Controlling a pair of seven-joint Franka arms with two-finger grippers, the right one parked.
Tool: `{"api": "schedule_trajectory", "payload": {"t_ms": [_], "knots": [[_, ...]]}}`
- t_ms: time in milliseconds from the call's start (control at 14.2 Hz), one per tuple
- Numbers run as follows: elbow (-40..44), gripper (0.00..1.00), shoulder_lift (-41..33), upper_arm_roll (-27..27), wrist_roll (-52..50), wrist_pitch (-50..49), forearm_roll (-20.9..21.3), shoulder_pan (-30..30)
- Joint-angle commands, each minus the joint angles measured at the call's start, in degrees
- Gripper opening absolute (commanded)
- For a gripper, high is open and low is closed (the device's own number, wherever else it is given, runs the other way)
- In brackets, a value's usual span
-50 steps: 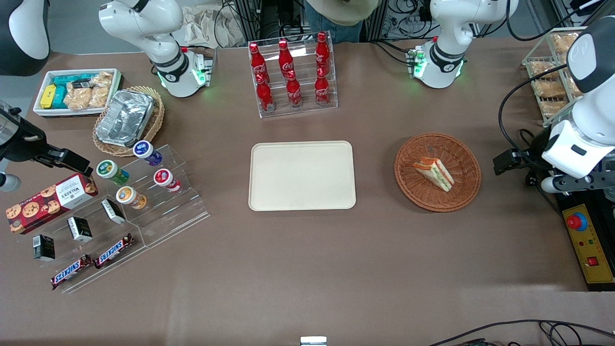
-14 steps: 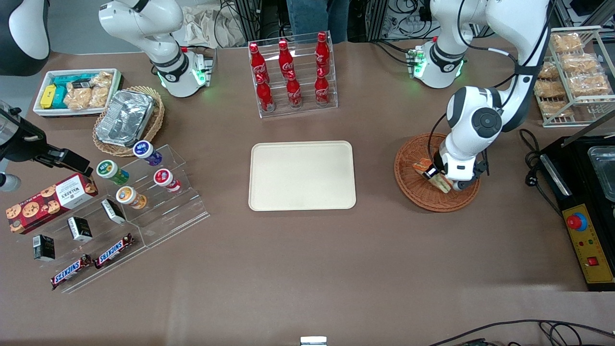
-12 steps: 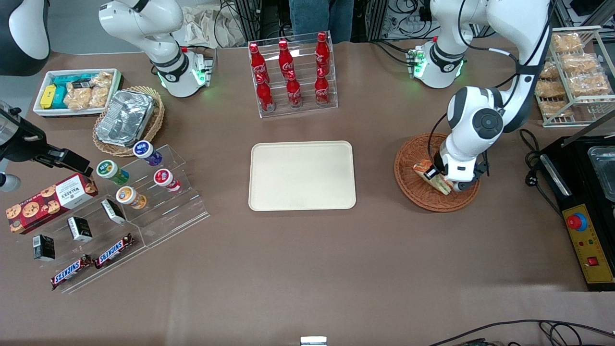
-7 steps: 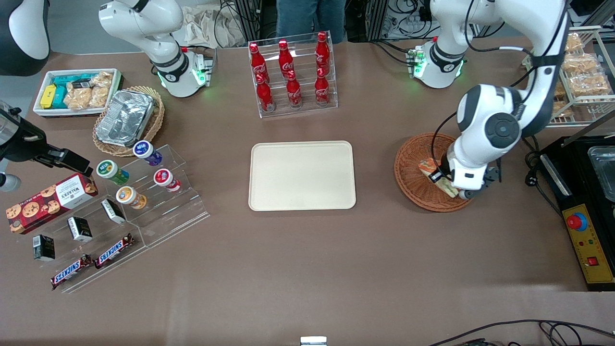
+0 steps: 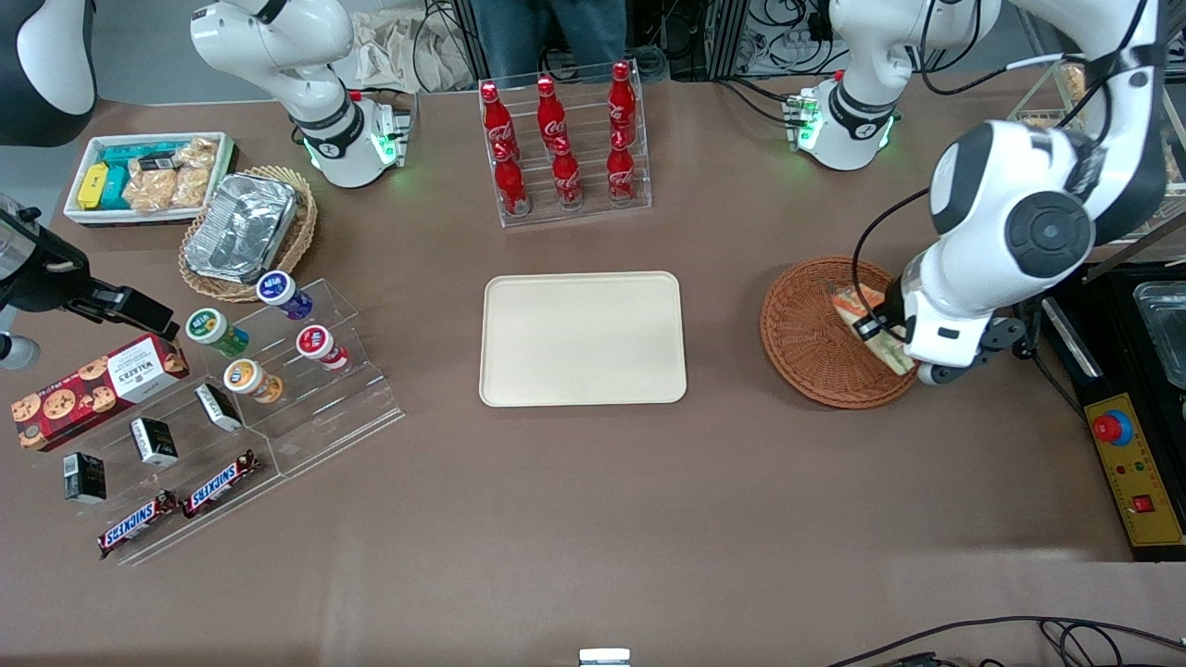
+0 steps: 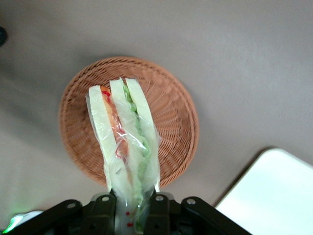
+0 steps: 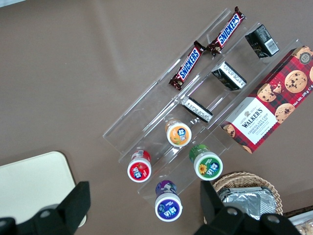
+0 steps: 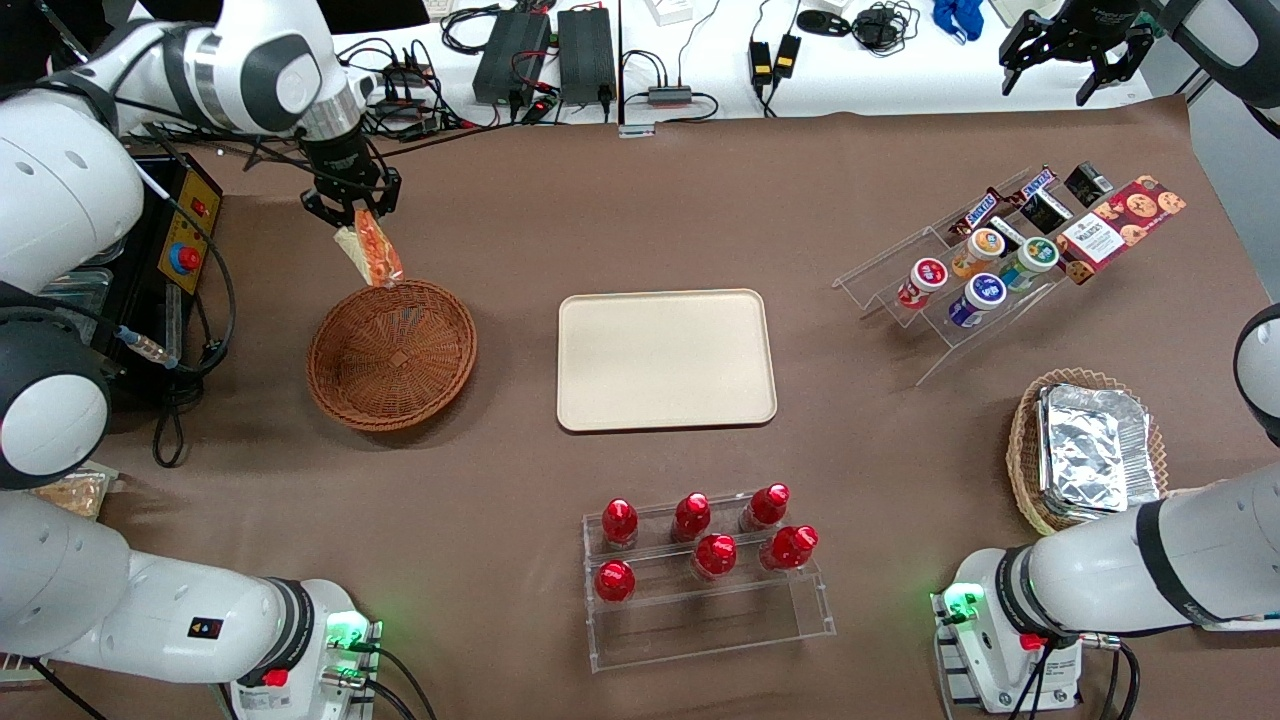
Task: Place sandwich from basket to tray
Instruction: 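Lift the sandwich out of the basket with the left gripper, then carry the sandwich over the cream tray with the left gripper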
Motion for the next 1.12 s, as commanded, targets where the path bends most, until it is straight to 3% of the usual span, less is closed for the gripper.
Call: {"api": "schedule_trajectory", "payload": {"t_ms": [0,351,561,842,1053], "knots": [[6.74,0.0,-0.08,0.27,7.18,-8.71,0.67,0.74],[8.78,0.0,0.01,-1.39,12.47,-11.89,0.15,0.23],[10.53,0.0,1.23,-5.69,11.95,-11.9,-0.03,-0.57],[10.45,0.0,2.99,-13.16,8.53,-10.84,-3.45,-0.57],[8.17,0.0,6.06,-18.17,5.71,-4.63,-3.72,-0.66]]}}
